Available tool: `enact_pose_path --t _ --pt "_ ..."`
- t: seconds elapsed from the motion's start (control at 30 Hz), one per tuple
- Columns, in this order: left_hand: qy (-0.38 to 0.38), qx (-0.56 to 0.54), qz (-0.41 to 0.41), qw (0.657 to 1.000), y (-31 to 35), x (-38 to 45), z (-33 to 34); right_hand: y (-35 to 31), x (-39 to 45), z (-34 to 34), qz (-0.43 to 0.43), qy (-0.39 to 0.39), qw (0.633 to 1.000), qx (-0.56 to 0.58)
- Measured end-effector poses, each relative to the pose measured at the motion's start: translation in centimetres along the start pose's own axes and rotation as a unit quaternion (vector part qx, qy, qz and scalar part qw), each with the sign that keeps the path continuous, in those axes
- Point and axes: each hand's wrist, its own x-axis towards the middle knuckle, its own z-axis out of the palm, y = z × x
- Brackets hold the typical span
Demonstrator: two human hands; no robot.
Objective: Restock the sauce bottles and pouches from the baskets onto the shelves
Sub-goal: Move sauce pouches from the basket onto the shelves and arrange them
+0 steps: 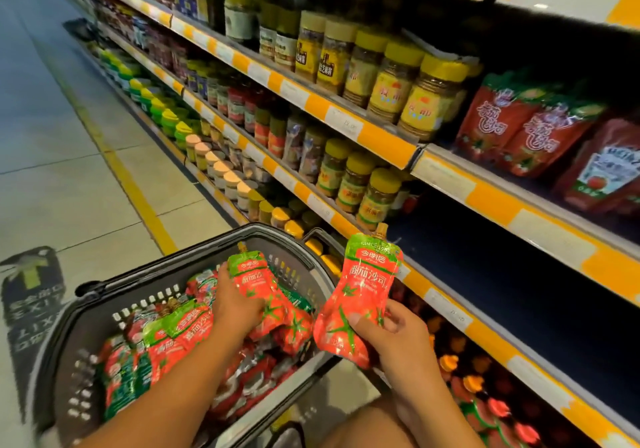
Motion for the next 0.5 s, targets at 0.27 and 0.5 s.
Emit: enact_pose_path --t 0.27,0.5 --pt "-0.136 -0.294 -0.067 0.944 4.6 -5.4 -3.0 -3.5 -5.8 -5.7 -0.024 0.045 0.998 0.041" --pt "-0.306 -0.337 0.007 0.89 11.5 -16.3 -1.8 -4.5 -12.7 -11.9 -0.053 0.117 0.99 0.065"
